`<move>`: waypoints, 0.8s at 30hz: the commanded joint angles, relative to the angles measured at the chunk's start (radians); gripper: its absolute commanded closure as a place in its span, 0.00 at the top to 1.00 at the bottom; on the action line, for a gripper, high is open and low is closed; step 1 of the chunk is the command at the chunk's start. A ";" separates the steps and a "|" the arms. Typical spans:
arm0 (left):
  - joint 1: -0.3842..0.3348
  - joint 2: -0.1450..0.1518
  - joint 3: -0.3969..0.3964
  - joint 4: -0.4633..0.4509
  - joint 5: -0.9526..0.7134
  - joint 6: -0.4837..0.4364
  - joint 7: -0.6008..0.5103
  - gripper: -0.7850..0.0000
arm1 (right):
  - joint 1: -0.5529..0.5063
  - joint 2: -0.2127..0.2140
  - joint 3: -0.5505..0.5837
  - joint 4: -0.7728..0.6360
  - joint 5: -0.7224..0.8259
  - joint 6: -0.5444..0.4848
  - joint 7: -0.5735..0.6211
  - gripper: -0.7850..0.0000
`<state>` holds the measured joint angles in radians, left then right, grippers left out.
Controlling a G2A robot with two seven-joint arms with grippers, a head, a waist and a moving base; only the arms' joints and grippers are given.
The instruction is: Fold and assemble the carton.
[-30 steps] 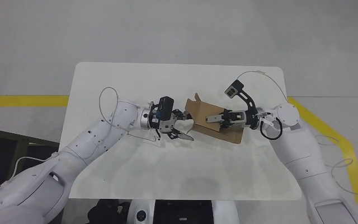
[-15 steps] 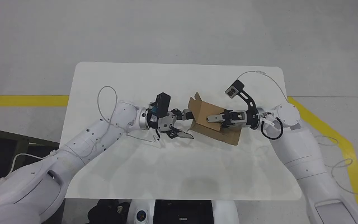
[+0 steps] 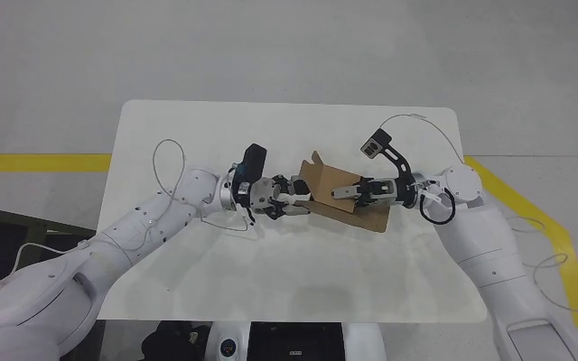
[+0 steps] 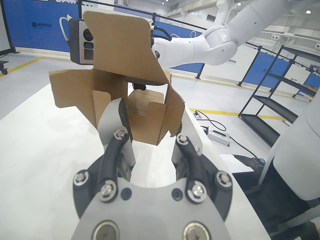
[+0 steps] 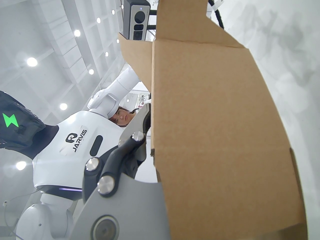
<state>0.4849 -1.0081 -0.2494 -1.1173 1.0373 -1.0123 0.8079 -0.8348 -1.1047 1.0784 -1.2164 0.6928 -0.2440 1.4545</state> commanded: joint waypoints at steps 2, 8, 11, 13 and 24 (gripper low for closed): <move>-0.008 0.004 0.016 0.000 -0.033 0.000 0.000 0.48 | 0.004 -0.002 -0.006 0.001 -0.001 0.001 0.002 0.00; -0.023 0.006 0.039 0.008 -0.083 0.000 0.000 0.45 | 0.010 -0.007 -0.019 0.000 -0.004 0.000 0.007 0.00; -0.028 0.003 0.052 0.023 -0.111 0.000 0.000 0.43 | 0.012 -0.008 -0.021 -0.001 -0.003 0.001 0.010 0.00; -0.032 -0.001 0.063 0.036 -0.130 0.000 0.000 0.40 | 0.013 -0.009 -0.022 -0.002 -0.003 0.000 0.012 0.00; -0.048 -0.024 0.079 0.053 -0.124 0.000 0.000 0.40 | 0.016 -0.013 -0.030 -0.001 -0.003 -0.001 0.017 0.00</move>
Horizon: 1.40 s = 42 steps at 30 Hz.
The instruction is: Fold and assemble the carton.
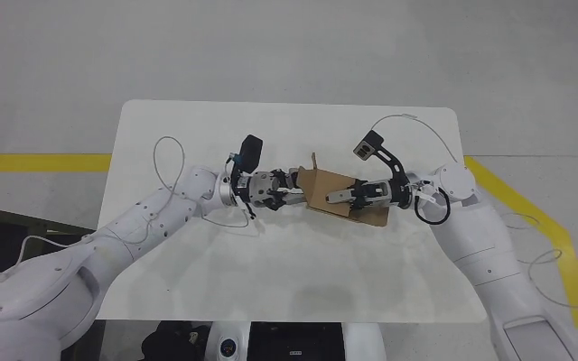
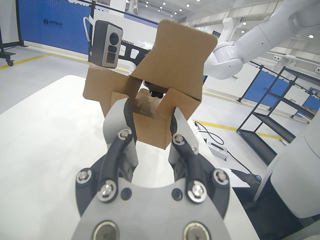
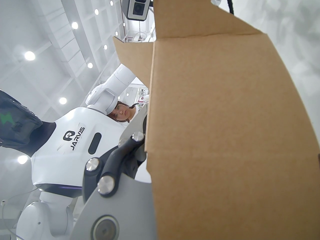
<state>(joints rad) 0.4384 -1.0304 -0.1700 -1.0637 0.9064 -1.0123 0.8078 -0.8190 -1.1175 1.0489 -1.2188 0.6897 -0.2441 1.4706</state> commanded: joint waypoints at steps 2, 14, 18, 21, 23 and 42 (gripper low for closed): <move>-0.003 -0.006 0.000 0.000 0.026 0.000 0.000 0.41 | 0.001 -0.001 0.000 0.006 0.000 -0.003 -0.001 0.00; -0.002 -0.018 0.000 0.007 0.089 0.000 0.000 0.48 | -0.007 -0.001 0.011 0.011 0.000 -0.009 -0.014 0.00; -0.004 -0.020 0.000 0.013 0.087 0.000 0.000 0.48 | -0.008 -0.001 0.013 0.010 0.001 -0.008 -0.013 0.00; -0.005 -0.019 0.000 0.019 0.081 0.000 0.000 0.49 | -0.009 0.000 0.019 0.013 0.001 -0.009 -0.014 0.00; -0.007 -0.017 0.000 0.029 0.070 0.000 0.000 0.50 | -0.011 0.001 0.023 0.012 0.002 -0.009 -0.013 0.00; 0.012 0.001 -0.119 0.173 -0.005 0.000 -0.020 1.00 | -0.010 -0.006 -0.009 0.001 0.007 0.011 0.065 0.00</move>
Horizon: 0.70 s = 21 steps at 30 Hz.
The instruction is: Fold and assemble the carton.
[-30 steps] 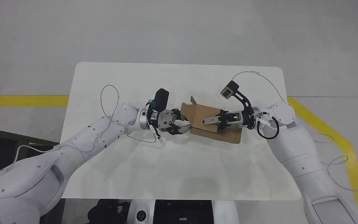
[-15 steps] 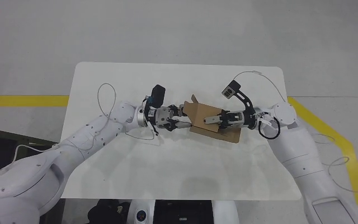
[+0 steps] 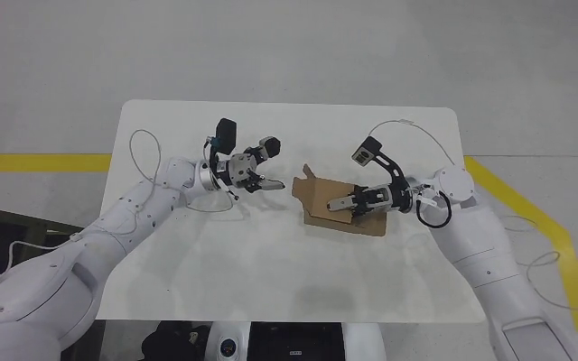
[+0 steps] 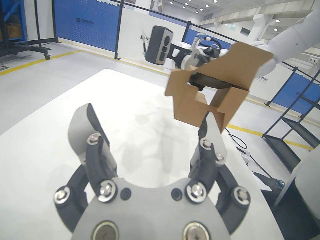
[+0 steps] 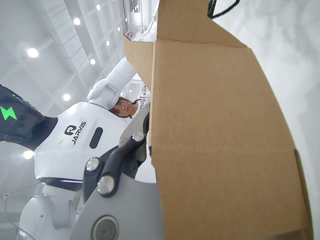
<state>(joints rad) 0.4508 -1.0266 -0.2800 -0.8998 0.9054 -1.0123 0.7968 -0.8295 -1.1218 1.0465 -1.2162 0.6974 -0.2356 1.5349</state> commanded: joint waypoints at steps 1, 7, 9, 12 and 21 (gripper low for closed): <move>-0.001 -0.005 -0.016 0.016 -0.010 0.000 -0.017 1.00 | 0.001 -0.002 -0.013 -0.005 -0.002 0.002 0.001 0.00; 0.000 -0.024 -0.053 0.037 -0.031 0.002 -0.074 1.00 | 0.010 -0.007 -0.068 -0.040 -0.001 0.010 0.001 0.00; 0.002 -0.033 -0.066 0.046 -0.045 0.013 -0.094 1.00 | 0.017 -0.009 -0.092 -0.051 0.000 0.010 0.001 0.00; 0.005 -0.047 -0.083 0.057 -0.065 0.019 -0.127 1.00 | 0.029 -0.011 -0.126 -0.061 0.005 0.010 0.001 0.00; 0.019 -0.073 -0.092 0.029 -0.024 0.000 -0.180 1.00 | 0.061 -0.012 -0.163 -0.030 0.031 -0.011 0.001 0.00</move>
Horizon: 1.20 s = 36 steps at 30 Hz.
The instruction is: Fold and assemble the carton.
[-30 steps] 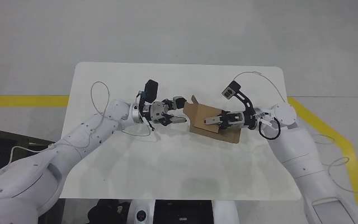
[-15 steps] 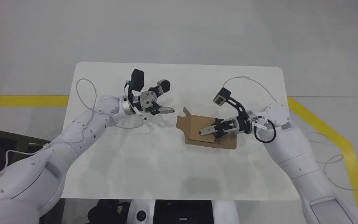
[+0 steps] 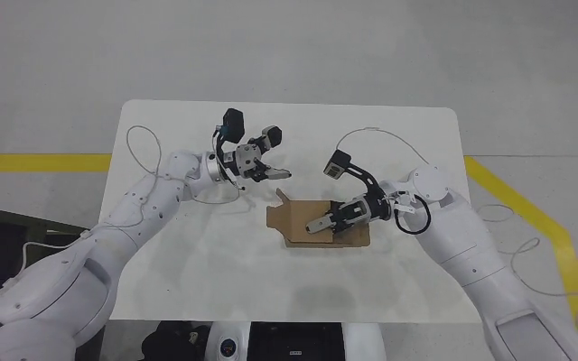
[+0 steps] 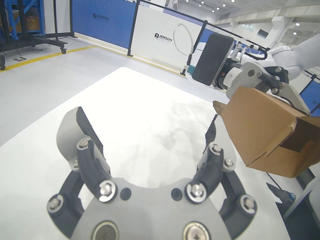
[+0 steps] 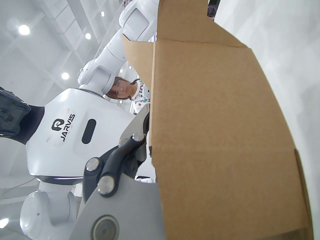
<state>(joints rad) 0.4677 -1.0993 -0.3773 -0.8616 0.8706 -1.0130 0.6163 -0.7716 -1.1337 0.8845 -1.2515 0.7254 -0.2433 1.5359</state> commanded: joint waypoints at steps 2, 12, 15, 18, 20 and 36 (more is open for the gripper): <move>0.007 0.000 0.012 -0.022 0.011 0.001 0.014 1.00 | 0.008 0.000 -0.001 0.015 0.007 -0.007 0.000 0.00; 0.006 0.026 0.044 -0.072 0.038 0.001 0.068 1.00 | 0.008 0.008 0.040 0.064 0.007 -0.022 -0.003 0.00; 0.006 0.034 0.059 -0.096 0.043 0.001 0.071 1.00 | 0.004 0.008 0.048 0.061 0.005 -0.023 -0.007 0.00; 0.003 0.040 0.071 -0.110 0.041 0.001 0.071 1.00 | 0.000 0.008 0.053 0.060 0.004 -0.021 -0.015 0.00; 0.001 0.044 0.082 -0.123 0.039 0.001 0.068 1.00 | -0.002 0.008 0.055 0.058 0.002 -0.021 -0.018 0.00; -0.030 0.050 0.132 -0.156 0.000 0.001 0.039 1.00 | -0.011 0.003 0.067 0.049 -0.005 -0.016 -0.025 0.00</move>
<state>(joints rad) 0.4391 -1.0505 -0.2463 -1.0179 0.8706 -1.0123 0.6529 -0.7825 -1.1307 0.9495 -1.2031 0.7205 -0.2591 1.5095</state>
